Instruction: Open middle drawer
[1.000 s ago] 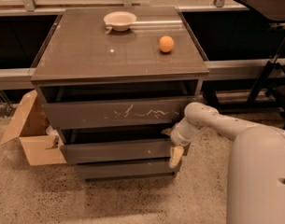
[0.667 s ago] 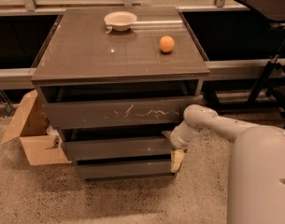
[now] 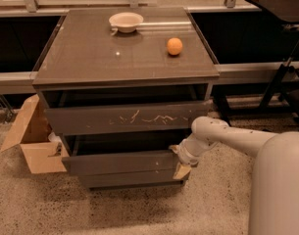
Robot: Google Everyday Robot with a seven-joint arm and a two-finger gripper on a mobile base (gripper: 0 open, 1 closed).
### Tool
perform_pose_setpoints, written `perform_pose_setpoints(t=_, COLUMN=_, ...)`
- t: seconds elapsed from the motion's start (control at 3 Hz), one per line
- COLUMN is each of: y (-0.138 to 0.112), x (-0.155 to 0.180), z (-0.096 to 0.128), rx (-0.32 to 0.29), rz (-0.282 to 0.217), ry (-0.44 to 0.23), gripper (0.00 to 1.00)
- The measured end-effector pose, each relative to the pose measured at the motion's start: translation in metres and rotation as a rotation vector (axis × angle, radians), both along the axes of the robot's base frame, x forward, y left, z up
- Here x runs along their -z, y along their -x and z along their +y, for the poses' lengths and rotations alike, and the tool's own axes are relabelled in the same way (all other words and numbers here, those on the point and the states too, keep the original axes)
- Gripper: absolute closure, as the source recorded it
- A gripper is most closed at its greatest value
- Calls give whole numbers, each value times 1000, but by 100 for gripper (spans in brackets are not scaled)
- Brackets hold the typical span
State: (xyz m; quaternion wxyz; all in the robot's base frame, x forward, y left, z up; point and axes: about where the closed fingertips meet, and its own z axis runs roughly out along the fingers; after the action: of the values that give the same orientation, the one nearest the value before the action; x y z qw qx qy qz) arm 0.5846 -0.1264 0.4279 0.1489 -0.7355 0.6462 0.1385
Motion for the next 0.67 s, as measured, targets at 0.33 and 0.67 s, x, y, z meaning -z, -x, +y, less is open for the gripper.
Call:
perform_pose_setpoints(t=0.33, y=19, x=-6, z=7, rx=-12, rz=8, ry=-11, gripper=65)
perform_pose_setpoints(t=0.67, y=34, x=-11, z=12, rx=-20, rz=12, ry=-23, gripper=89)
